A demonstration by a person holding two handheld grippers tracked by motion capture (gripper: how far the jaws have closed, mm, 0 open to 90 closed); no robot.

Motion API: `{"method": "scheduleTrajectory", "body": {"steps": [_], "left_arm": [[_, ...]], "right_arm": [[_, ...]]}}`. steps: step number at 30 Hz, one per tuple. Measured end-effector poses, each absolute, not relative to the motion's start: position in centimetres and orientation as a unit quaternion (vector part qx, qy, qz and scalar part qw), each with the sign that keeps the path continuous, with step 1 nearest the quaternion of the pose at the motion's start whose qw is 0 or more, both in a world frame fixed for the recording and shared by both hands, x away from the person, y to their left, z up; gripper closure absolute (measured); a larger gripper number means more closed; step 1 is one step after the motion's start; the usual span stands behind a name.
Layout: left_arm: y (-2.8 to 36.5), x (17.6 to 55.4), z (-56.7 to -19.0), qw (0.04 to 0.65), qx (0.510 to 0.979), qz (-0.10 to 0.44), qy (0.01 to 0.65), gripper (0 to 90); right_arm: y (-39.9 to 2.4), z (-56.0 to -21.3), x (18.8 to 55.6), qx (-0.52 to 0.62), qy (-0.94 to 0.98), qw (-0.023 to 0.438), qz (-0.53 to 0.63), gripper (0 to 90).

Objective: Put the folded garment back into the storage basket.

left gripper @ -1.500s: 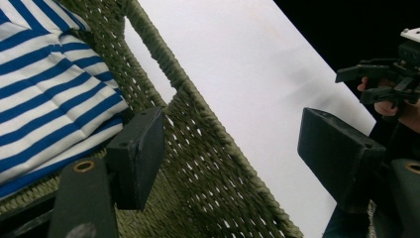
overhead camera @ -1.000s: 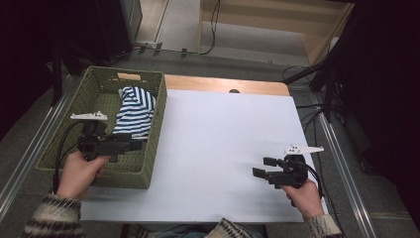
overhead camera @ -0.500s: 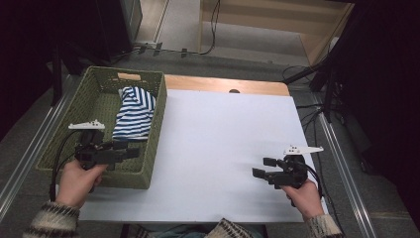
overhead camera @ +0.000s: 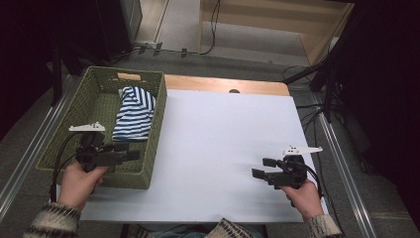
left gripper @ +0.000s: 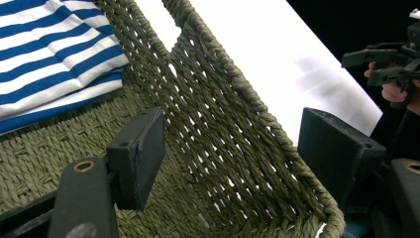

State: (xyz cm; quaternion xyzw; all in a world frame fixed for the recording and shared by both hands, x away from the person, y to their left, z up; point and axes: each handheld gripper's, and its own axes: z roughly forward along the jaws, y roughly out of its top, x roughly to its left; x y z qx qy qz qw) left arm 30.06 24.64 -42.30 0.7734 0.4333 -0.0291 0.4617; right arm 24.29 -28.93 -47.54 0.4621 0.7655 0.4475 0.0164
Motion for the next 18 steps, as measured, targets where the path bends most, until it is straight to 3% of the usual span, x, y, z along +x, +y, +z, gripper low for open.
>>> {"method": "scheduleTrajectory", "body": {"steps": [18], "left_arm": [[24.65,30.18,-42.35,0.462,0.773,-0.040,0.433,26.8]], "right_arm": [[-28.81,-47.60,24.27,0.461,0.767,0.014,0.447,20.8]]}}
